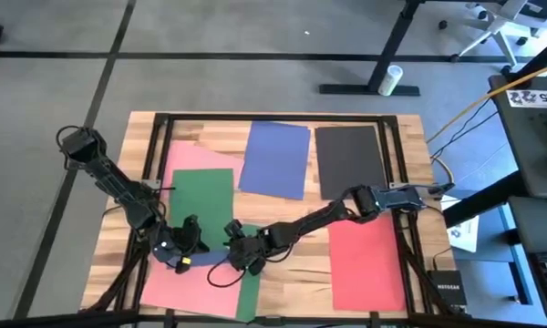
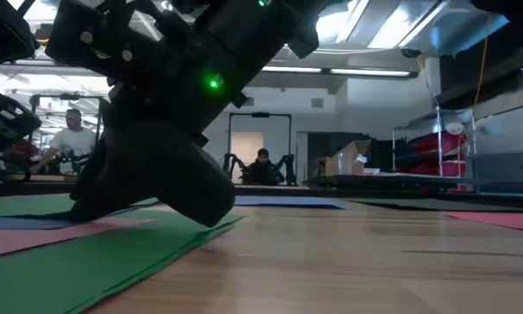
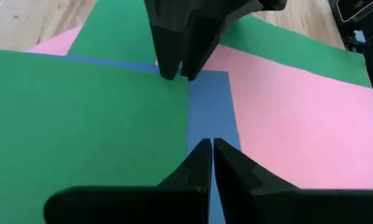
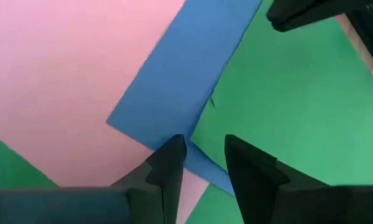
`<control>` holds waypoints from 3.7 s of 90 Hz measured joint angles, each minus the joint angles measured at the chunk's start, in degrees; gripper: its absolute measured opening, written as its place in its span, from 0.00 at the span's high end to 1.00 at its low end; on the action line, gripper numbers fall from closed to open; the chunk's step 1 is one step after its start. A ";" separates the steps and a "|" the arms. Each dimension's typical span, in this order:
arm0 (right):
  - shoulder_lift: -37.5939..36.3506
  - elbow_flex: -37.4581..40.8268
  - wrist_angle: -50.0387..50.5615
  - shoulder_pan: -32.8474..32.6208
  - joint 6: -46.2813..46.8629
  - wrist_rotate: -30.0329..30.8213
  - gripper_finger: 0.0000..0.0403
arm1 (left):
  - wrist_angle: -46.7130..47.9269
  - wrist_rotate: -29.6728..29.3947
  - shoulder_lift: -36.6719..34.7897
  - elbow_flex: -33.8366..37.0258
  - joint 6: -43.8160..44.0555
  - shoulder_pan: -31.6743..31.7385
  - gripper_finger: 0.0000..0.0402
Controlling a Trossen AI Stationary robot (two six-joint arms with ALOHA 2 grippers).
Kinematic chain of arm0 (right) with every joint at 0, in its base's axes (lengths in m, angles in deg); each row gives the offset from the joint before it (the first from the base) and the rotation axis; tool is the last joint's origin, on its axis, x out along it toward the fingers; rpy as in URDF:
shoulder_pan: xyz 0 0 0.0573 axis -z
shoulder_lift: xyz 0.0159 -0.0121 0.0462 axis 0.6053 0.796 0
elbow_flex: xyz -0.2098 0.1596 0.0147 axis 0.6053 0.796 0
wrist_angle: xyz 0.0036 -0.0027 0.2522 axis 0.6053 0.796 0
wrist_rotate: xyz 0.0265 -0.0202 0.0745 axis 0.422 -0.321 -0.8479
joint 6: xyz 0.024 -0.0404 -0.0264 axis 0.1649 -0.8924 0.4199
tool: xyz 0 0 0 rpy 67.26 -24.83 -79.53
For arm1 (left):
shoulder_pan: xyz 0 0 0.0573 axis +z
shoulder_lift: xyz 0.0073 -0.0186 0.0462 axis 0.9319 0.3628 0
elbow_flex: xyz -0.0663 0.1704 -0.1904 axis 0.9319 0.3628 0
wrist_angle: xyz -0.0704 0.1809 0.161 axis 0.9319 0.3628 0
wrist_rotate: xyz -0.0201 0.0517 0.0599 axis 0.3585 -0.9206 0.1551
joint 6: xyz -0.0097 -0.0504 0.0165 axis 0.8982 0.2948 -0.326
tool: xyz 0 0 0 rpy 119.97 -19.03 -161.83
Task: Organize paper
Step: Stack the blue paper on top of the other blue papers on the table
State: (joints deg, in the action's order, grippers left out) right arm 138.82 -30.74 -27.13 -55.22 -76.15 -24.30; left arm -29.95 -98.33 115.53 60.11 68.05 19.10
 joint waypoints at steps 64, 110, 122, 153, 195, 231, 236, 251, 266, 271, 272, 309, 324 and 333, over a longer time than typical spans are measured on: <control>0.15 0.02 -5.09 1.28 0.96 1.22 0.73 | -0.05 0.00 0.03 0.00 0.03 0.00 1.00; -0.42 -2.50 7.28 -2.11 0.94 1.70 0.73 | 0.30 0.02 0.06 0.00 0.06 0.00 1.00; -0.37 -5.44 9.58 -2.99 0.86 2.13 0.73 | 0.43 0.02 0.06 0.00 0.07 0.06 1.00; -0.47 -11.21 15.95 -2.63 2.86 -0.32 0.73 | 4.99 3.21 5.22 0.02 6.11 1.89 1.00; -0.37 -11.08 26.15 -6.69 2.74 -7.89 0.73 | 0.94 3.24 12.45 -0.33 8.22 2.60 1.00; 1.52 -11.17 23.97 -6.32 2.62 -7.67 0.73 | 0.96 3.76 12.54 -0.15 8.54 2.62 1.00; 1.96 -11.25 23.66 -6.34 2.61 -7.79 0.73 | 0.95 3.76 12.54 -0.15 8.42 2.62 1.00; 2.03 -11.23 22.86 -6.32 2.30 -7.40 0.73 | 0.94 3.80 12.54 -0.15 8.06 2.62 1.00; 2.12 -11.17 21.82 -5.92 2.28 -6.85 0.73 | 0.87 3.79 12.54 -0.13 8.21 2.62 1.00; 2.17 -11.17 21.05 -5.74 2.30 -6.79 0.73 | 0.85 3.80 12.54 -0.13 8.15 2.62 1.00; 2.18 -11.17 20.99 -5.70 2.30 -6.75 0.73 | 0.85 3.80 12.54 -0.13 8.12 2.62 1.00; 2.32 -11.08 19.89 -5.63 2.06 -2.02 0.73 | 0.87 3.80 12.54 -0.13 8.13 2.60 1.00; 2.12 -11.07 20.26 -5.81 2.09 -0.27 0.73 | 0.85 3.80 12.54 -0.13 8.09 2.60 1.00; 2.03 -11.04 20.56 -6.02 2.32 1.24 0.73 | 0.84 3.81 12.54 -0.13 8.19 2.60 1.00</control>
State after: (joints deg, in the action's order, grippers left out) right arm 140.85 -41.78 -6.58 -61.24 -73.83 -23.06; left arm -29.10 -94.52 128.07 59.98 76.24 21.70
